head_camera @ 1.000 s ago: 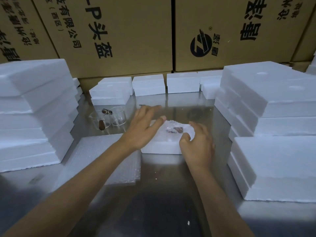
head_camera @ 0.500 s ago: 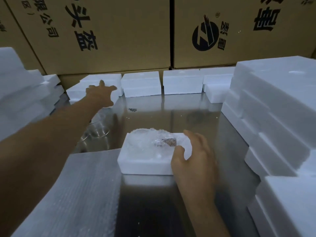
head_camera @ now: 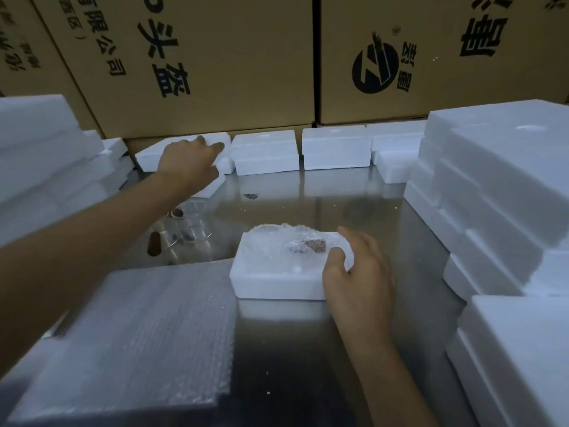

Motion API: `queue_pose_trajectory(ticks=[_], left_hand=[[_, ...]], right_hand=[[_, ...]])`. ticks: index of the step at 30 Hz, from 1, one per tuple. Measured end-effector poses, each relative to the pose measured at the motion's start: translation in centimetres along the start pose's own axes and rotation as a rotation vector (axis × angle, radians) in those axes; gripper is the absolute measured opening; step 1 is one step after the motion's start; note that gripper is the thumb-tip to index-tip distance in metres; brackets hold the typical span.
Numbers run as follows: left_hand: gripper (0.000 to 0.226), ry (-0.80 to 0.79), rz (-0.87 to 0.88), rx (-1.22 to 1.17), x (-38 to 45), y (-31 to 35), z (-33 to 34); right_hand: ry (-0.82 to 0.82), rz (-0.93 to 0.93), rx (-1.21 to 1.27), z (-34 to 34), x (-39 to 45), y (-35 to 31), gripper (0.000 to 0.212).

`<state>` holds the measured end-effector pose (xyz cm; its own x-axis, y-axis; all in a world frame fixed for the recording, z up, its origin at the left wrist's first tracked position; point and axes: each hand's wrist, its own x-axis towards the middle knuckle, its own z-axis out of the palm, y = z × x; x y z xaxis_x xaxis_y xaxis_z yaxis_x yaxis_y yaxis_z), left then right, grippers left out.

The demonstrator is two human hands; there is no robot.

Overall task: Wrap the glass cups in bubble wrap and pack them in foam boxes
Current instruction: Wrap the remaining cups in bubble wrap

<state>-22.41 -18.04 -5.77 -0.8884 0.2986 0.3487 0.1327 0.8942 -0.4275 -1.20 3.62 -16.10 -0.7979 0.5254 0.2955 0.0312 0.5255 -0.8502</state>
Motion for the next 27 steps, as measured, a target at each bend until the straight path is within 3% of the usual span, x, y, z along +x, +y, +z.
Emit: queue_pose_trajectory(ticks=[4,8,13,17,20,23,25,27], left_hand=[[0.04,0.158,0.079,0.176,-4.5,1.7,-6.2],[0.041,0.278,0.061,0.185,-8.8,4.8,-12.2],[0.073,0.365,0.029,0.165,-15.0,11.5,-14.7],[0.071,0.342,0.106,-0.076,-17.8,16.7,-14.0],[0.064,0.387,0.188,-0.35,-18.0,18.2,-13.6],[0.052,0.388,0.244,-0.719,-18.3,17.0,-13.4],[0.046,0.429,0.126,-0.907,-18.5,15.0,-12.5],[0.041,0.442,-0.113,-1.069,-18.5,12.8,-10.6]], right_hand=[[0.016,0.035,0.123,-0.1,0.0,-0.2,0.055],[0.092,0.007,0.15,-0.3,-0.1,-0.5,0.036],[0.147,0.065,0.421,-2.9,0.0,-3.5,0.036],[-0.04,0.32,0.841,-5.7,0.9,-5.2,0.041],[-0.099,0.375,0.708,-6.6,0.8,-5.3,0.032],[-0.06,0.28,0.557,-6.6,0.3,-4.4,0.027],[-0.05,0.241,0.574,-6.2,0.2,-3.8,0.017],[-0.056,0.256,0.578,-5.9,0.1,-3.4,0.015]])
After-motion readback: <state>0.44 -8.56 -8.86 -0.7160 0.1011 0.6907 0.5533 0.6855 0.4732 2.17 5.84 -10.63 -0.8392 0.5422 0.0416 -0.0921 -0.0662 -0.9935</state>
